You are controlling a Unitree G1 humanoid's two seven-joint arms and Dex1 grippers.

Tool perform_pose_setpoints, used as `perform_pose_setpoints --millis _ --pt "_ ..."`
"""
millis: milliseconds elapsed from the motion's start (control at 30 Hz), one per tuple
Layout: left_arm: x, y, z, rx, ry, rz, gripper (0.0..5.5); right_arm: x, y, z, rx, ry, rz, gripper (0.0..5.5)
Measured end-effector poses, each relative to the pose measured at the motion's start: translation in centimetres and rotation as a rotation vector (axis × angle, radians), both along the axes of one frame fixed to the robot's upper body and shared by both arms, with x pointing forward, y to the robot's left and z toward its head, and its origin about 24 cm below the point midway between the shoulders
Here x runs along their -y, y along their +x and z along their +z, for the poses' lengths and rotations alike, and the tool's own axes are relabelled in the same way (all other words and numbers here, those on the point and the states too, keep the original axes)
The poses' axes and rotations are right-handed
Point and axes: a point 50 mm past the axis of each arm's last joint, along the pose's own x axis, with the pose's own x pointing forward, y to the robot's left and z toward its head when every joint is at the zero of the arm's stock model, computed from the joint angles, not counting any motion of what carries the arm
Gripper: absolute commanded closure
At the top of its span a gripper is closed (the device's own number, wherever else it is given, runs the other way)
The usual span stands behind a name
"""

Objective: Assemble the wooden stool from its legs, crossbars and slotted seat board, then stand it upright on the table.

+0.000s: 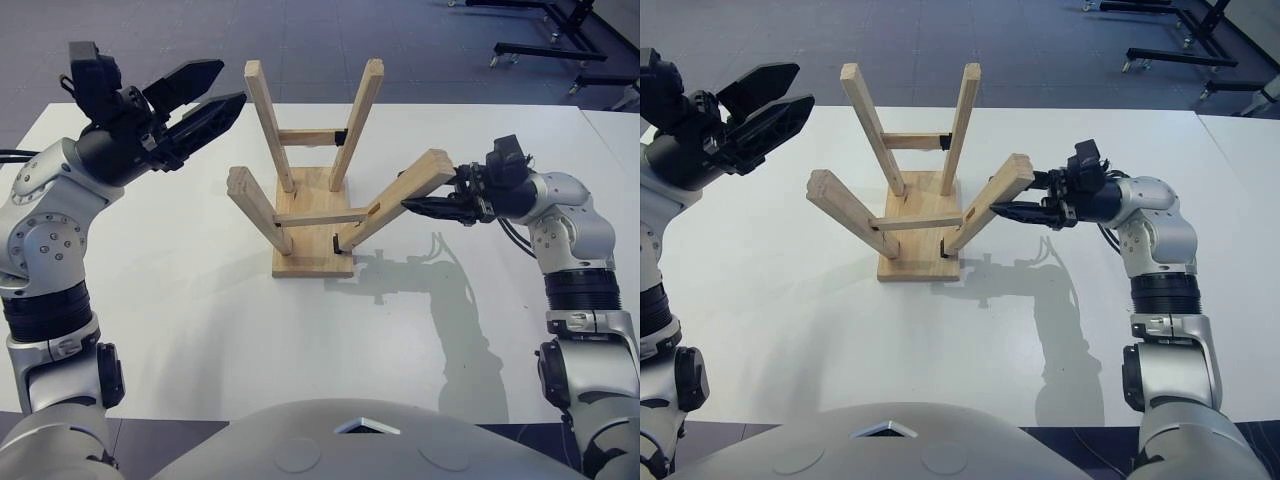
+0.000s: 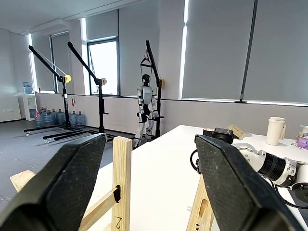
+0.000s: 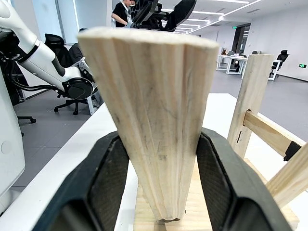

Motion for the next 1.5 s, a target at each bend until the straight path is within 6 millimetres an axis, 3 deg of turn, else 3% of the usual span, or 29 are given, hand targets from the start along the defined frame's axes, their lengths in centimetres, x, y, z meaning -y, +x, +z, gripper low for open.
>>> perform_pose_setpoints --millis 867,1500 --pt "0.7 -0.1 -0.8 -0.018 0.009 0.0 2.13 -1.7 -0.3 0.1 0.041 -0.011 0.024 3.46" --pt "1.7 0.0 -1.4 -0.044 0.016 -0.041 2.13 -4.0 -0.9 0.0 -0.001 -0.027 0.018 3.46"
